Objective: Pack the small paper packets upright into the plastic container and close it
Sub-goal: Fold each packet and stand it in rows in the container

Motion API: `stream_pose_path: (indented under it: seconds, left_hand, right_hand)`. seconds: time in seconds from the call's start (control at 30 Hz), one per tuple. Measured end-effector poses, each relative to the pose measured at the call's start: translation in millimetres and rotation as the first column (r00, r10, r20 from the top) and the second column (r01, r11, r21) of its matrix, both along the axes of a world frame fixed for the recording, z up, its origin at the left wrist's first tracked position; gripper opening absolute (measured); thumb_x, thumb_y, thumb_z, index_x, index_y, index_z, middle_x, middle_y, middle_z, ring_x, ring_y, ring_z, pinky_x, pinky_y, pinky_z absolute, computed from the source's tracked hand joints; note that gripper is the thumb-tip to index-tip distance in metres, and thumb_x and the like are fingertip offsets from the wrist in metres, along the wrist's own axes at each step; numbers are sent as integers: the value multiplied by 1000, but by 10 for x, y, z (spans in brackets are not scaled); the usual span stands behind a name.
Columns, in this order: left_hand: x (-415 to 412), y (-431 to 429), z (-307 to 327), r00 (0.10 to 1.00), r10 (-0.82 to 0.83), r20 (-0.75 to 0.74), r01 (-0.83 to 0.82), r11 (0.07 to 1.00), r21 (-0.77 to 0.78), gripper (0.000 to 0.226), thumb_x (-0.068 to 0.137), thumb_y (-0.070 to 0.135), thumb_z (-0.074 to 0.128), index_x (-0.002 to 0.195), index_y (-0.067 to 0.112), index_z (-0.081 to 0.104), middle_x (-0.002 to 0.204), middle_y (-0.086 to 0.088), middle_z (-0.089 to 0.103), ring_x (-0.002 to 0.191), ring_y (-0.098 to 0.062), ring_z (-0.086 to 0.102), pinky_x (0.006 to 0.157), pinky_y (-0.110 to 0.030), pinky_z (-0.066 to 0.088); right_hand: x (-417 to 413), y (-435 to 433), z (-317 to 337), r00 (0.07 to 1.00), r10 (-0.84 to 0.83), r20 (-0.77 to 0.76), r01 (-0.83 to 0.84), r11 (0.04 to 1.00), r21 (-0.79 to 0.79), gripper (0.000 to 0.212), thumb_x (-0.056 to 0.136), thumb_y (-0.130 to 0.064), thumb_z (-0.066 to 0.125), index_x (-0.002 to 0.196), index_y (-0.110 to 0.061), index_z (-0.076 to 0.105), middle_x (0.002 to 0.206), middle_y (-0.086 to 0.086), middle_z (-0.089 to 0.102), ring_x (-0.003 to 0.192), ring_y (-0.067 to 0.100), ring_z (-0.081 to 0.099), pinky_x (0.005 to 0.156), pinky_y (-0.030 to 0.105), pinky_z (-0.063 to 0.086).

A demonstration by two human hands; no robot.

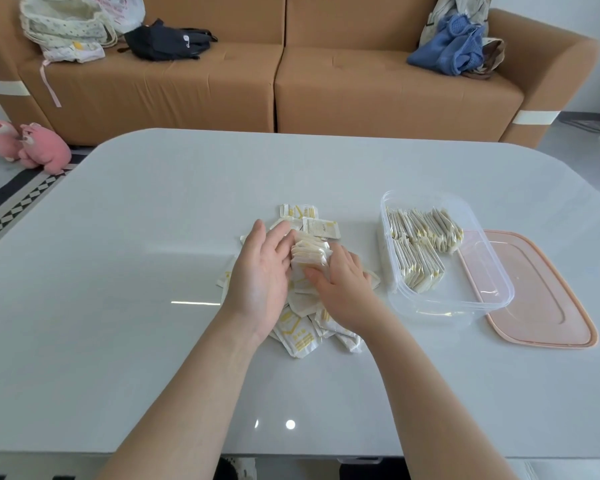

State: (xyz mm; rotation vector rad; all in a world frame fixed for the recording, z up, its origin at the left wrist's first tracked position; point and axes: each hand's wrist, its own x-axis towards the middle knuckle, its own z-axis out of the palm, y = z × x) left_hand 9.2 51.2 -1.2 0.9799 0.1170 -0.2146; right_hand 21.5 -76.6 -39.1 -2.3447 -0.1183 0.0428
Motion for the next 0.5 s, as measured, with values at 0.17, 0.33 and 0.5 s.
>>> stream_pose_path:
  seconds: [0.17,0.33,0.5]
  left_hand:
    - [9,0,-29,999,-5,-50,5,1000,1,64,101,50,17,147,8,32,150,-12,40,135,-20,42,118,-39,24]
    - [25,25,4,997,-26,-70,23,999,-38,64,100,51,22,148,9,34,148,-12,43,134,-20,44,117,-39,25]
    - [52,99,79,991,113,-71,-111,993,30,48,100,44,30,126,14,57,130,-10,60,116,-25,58,106,-44,37]
  right_hand:
    - [-8,-10,-91,1000,23,-18,-24,999,-44,41,99,-32,45,134,-13,37,135,-5,41,136,17,23,104,40,21]
    - [-7,-25,5,993,-39,115,41,999,-8,26,96,-29,51,114,-10,52,116,-2,55,116,20,44,91,34,31]
    - [-97,-146,346,967,-128,219,88,978,187,14,94,-24,56,98,-10,57,88,2,65,80,21,57,69,32,43]
